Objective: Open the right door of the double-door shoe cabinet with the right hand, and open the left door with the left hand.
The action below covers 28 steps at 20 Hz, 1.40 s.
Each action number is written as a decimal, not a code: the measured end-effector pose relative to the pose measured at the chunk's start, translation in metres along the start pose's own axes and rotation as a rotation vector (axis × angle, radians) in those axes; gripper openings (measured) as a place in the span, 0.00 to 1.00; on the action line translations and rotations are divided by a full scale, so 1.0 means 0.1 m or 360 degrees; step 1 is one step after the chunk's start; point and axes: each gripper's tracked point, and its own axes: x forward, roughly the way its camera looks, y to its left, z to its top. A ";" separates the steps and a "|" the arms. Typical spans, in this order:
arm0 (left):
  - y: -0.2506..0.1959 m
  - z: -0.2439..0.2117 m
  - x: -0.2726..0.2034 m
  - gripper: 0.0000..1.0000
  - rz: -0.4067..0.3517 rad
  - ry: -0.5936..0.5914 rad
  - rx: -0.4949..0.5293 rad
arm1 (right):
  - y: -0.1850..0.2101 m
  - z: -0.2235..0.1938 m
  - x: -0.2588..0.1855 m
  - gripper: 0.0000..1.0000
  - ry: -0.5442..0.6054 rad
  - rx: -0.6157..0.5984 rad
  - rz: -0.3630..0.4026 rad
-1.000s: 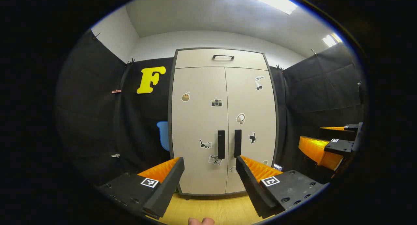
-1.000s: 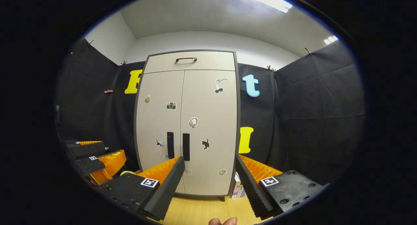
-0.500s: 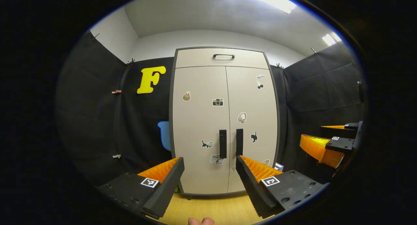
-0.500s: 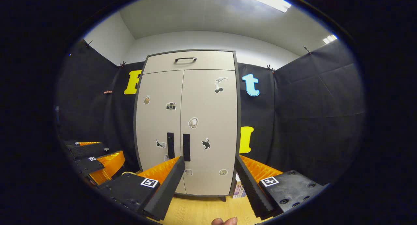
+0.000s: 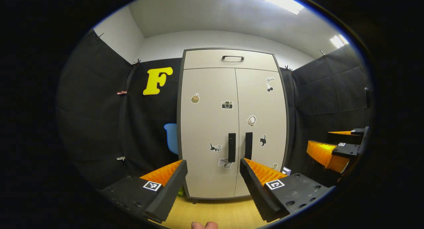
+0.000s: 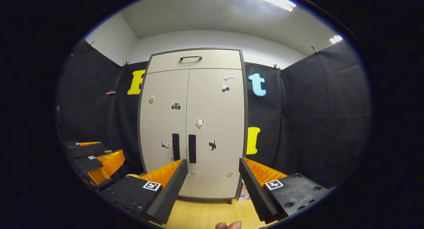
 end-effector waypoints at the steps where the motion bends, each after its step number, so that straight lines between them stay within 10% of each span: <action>1: 0.01 -0.01 0.00 0.98 0.0001 -0.0002 0.0002 | 0.00 0.00 0.01 0.98 0.0002 0.0002 -0.0003; 28: 0.05 -0.10 0.14 0.98 0.0065 0.0051 0.0029 | 0.89 -0.38 2.30 0.97 -0.0105 -0.0072 0.0160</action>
